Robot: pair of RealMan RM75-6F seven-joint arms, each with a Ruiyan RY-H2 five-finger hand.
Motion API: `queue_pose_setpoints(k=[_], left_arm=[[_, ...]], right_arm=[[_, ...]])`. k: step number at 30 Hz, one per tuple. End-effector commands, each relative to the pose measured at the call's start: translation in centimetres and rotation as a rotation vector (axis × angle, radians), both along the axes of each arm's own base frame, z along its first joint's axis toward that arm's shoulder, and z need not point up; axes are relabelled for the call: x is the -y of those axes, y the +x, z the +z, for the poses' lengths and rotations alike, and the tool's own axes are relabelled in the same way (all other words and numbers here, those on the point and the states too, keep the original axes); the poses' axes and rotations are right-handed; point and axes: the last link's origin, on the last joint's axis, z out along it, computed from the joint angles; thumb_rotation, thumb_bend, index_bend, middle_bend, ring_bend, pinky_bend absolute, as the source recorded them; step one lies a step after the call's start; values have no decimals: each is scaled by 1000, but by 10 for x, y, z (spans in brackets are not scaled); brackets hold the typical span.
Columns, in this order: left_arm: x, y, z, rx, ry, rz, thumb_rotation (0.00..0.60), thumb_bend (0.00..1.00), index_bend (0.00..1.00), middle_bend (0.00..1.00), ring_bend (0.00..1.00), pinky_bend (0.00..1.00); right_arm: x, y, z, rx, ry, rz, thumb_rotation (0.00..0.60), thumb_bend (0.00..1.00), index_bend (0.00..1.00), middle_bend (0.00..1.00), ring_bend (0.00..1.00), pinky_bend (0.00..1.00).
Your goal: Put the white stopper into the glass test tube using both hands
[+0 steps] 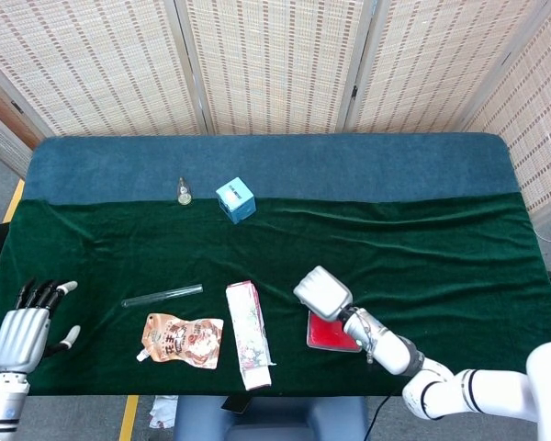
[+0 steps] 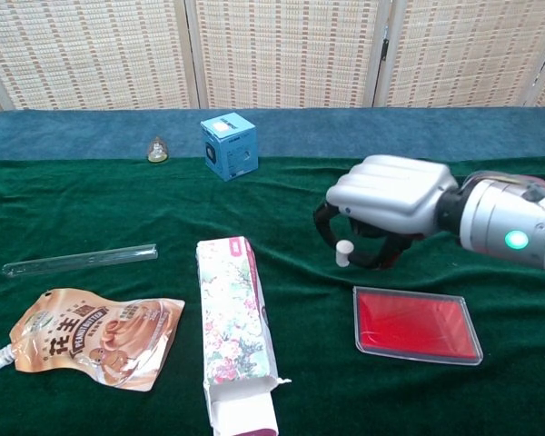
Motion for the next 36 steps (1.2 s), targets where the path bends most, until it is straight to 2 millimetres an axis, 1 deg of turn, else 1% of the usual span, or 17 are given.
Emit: queue_pose_setpoints(k=[1,3,4,6,7,8,10,12,15,19,23,29,36], left_arm=[[-23,10,-3,-8,-9,-56,600,344,283,274,238,99],[-39,16,-9,-22,-31,-82,600,344,325,349,331,192],[-45,18,-12,-30,-42,-90,600,343,335,370,353,219],[-59,23,-22,-43,-82,-96,600,342,365,451,434,364],[-65,25,-27,-47,-98,-98,600,341,371,468,453,415],[-70,27,-32,-51,-117,-97,600,337,381,492,485,497],[-81,31,-44,-62,-160,-91,600,327,389,528,528,584],[-89,36,-57,-74,-194,-86,600,314,391,575,564,651],[-97,43,-73,-94,-237,-79,600,291,392,636,611,710],[-103,52,-92,-108,-275,-74,600,284,392,678,640,739],[-104,60,-108,-116,-300,-71,600,284,398,708,660,755],[-106,66,-123,-122,-319,-59,600,284,425,745,692,780],[-110,61,-136,-157,-321,-13,600,283,431,771,729,829]], right_arm=[[0,-7,36,70,-68,-44,590,628,747,1000,1000,1000],[0,-15,55,95,-110,-70,589,631,752,1000,1000,1000],[-1,-18,63,102,-126,-82,590,632,752,1000,1000,1000],[-2,-27,80,111,-163,-101,592,632,753,1000,1000,1000],[-3,-30,86,112,-175,-109,592,632,753,1000,1000,1000],[-5,-34,92,111,-185,-117,591,632,754,1000,1000,1000],[-7,-43,102,111,-203,-138,589,632,754,1000,1000,1000],[-8,-51,110,110,-219,-159,588,631,755,1000,1000,1000],[-9,-62,118,115,-235,-188,589,632,755,1000,1000,1000],[-10,-71,123,117,-239,-212,591,631,755,1000,1000,1000],[-11,-77,123,119,-233,-222,589,632,755,1000,1000,1000],[-10,-82,121,122,-223,-237,589,632,755,1000,1000,1000],[-10,-86,120,129,-214,-250,590,632,755,1000,1000,1000]])
